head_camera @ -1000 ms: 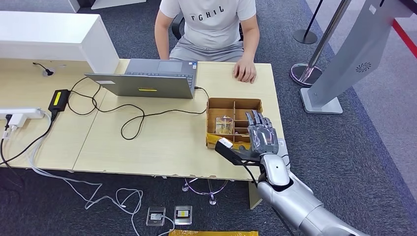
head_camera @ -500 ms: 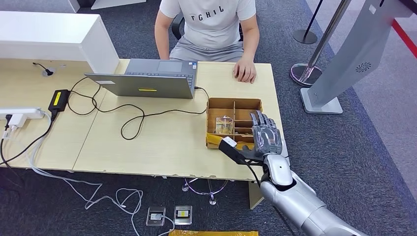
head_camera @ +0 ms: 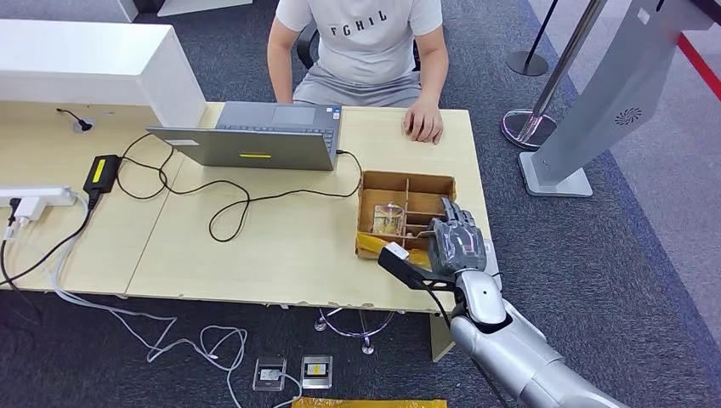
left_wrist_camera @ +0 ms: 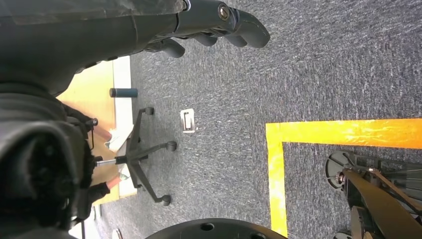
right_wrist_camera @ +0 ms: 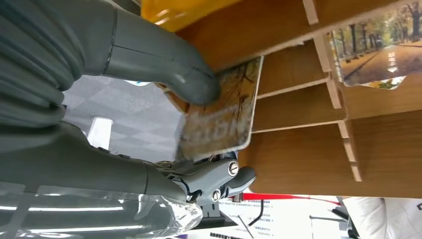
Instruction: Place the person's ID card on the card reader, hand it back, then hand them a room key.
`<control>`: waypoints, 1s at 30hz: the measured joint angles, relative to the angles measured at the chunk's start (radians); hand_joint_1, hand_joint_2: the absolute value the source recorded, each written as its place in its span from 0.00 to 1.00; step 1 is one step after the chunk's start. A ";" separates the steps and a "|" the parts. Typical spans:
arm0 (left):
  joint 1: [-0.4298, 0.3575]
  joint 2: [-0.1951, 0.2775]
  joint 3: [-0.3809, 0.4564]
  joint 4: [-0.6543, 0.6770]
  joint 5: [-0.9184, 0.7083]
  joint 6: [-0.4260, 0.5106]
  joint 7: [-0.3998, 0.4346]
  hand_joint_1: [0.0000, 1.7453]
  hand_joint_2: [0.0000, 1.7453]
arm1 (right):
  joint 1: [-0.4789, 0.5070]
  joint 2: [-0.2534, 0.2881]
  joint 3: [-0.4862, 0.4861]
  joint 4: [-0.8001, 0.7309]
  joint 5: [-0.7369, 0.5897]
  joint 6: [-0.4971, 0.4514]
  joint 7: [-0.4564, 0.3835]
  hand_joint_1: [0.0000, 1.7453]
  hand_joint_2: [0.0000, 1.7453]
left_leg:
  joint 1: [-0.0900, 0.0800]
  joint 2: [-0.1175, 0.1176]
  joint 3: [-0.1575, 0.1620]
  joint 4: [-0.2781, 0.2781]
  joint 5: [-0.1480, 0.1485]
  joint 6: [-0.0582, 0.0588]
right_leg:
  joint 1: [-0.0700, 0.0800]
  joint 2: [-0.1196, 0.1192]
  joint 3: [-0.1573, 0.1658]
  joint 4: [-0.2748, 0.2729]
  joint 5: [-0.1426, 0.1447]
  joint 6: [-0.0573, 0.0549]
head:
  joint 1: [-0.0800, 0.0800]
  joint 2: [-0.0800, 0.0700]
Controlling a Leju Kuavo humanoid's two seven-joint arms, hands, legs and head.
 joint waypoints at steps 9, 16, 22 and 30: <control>0.000 0.000 -0.001 0.000 -0.001 -0.002 0.010 0.00 0.00 | 0.005 0.010 0.000 0.012 -0.026 -0.007 -0.024 1.00 1.00 | 0.000 0.000 0.000 0.000 0.000 0.000 | 0.000 0.000 0.000 0.000 0.000 0.000 | 0.000 0.000; 0.000 0.001 -0.001 0.000 -0.010 -0.002 0.011 0.00 0.00 | 0.005 0.016 0.001 0.018 -0.030 -0.014 -0.025 1.00 1.00 | 0.000 0.001 0.001 0.000 0.000 0.000 | 0.000 0.001 0.000 0.000 0.000 0.000 | 0.000 0.000; 0.000 0.008 -0.002 0.000 -0.019 -0.001 0.011 0.00 0.00 | 0.003 0.016 0.005 0.018 -0.041 -0.040 -0.023 1.00 1.00 | 0.000 0.001 0.001 0.000 0.000 0.000 | 0.000 0.001 0.000 0.000 0.000 0.000 | 0.000 0.000; 0.000 0.010 -0.006 0.000 -0.048 -0.011 0.011 0.00 0.00 | -0.106 0.015 -0.004 -0.114 0.030 -0.020 0.065 1.00 1.00 | 0.000 0.001 0.001 0.000 0.000 0.000 | 0.000 0.002 0.000 0.000 0.000 0.000 | 0.000 0.000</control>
